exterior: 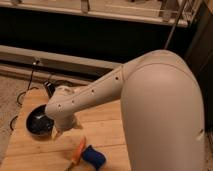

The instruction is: Place the pepper on the white sponge

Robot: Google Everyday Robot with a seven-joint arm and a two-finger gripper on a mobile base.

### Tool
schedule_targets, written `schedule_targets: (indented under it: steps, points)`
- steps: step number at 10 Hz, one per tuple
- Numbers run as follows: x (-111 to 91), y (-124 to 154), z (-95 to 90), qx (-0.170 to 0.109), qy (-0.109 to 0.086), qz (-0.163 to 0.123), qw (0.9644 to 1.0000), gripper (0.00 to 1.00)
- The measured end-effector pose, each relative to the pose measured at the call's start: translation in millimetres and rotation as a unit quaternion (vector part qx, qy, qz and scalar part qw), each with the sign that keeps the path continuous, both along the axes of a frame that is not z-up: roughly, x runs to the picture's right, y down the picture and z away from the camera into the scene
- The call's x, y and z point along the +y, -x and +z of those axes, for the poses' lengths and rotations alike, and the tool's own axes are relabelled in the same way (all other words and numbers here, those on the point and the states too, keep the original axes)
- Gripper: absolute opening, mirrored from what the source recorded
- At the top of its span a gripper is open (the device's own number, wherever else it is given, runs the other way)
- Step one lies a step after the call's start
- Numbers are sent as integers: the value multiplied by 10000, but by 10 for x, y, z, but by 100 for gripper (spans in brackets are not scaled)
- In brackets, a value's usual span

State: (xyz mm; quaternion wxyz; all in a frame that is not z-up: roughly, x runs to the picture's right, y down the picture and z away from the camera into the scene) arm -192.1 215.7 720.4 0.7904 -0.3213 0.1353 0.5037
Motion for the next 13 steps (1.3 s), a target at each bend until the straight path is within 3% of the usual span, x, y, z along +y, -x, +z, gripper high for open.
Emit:
schedule_targets:
  steps: [6, 10, 11, 13]
  points:
    - [570, -417, 237, 552, 563, 62, 9969, 80]
    - [683, -382, 409, 544, 600, 350, 9961, 80]
    - [699, -313, 453, 462, 594, 406, 9963, 77]
    - [728, -232, 518, 342, 585, 405, 9969, 58]
